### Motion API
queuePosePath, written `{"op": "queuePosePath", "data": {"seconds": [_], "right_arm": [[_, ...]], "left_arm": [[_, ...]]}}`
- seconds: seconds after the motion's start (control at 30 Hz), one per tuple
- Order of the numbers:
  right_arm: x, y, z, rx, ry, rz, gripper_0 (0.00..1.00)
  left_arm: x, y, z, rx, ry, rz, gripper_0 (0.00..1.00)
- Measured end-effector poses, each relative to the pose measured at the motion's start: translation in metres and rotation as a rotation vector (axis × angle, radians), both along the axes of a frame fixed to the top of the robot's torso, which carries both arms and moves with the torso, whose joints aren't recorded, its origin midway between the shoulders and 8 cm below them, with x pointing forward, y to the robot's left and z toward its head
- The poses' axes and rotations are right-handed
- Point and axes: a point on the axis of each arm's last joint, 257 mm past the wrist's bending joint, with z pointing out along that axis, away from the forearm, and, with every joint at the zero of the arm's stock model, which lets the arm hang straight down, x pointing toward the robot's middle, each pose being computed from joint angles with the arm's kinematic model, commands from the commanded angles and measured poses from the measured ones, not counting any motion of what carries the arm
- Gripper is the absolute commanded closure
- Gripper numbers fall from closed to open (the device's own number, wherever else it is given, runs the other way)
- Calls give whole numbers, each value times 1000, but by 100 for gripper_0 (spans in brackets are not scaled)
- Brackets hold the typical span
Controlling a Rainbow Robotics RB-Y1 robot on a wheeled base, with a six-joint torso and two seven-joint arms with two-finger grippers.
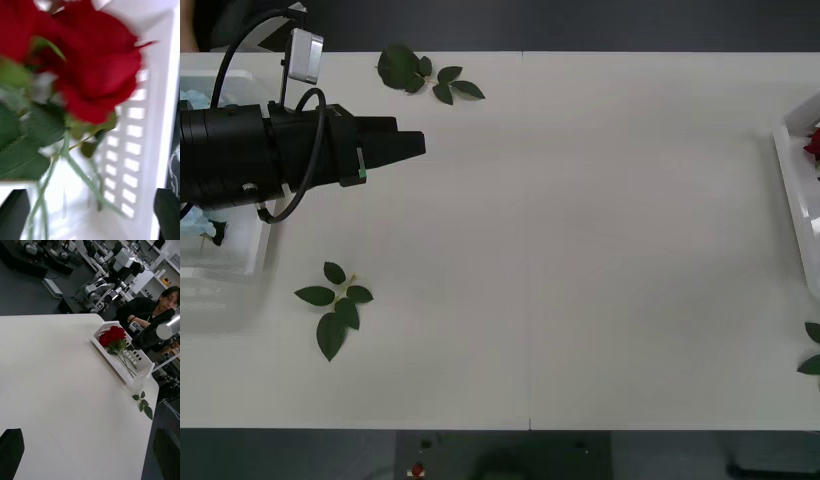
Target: Put the red flowers into the right box and the blue flowers into the left box
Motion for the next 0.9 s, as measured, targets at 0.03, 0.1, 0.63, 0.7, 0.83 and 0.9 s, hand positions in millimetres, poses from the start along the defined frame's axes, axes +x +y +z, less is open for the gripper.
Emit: {"op": "queuePosePath", "data": {"seconds": [0.03,0.1,0.63,0.7,0.83,0.9], "right_arm": [[-1,7,-3,18,28,37,0],[0,26,-7,85,60,106,0],[-2,204,77,526,49,701,0],[-3,229,88,542,36,806,0],[-2,288,114,544,-22,1049,0],[-5,317,127,562,-46,1138,0]], "left_arm": [[0,0,0,0,0,0,0],[0,0,0,0,0,0,0],[0,0,0,0,0,0,0],[0,0,0,0,0,0,0],[0,0,0,0,0,0,0],[0,0,0,0,0,0,0]]}}
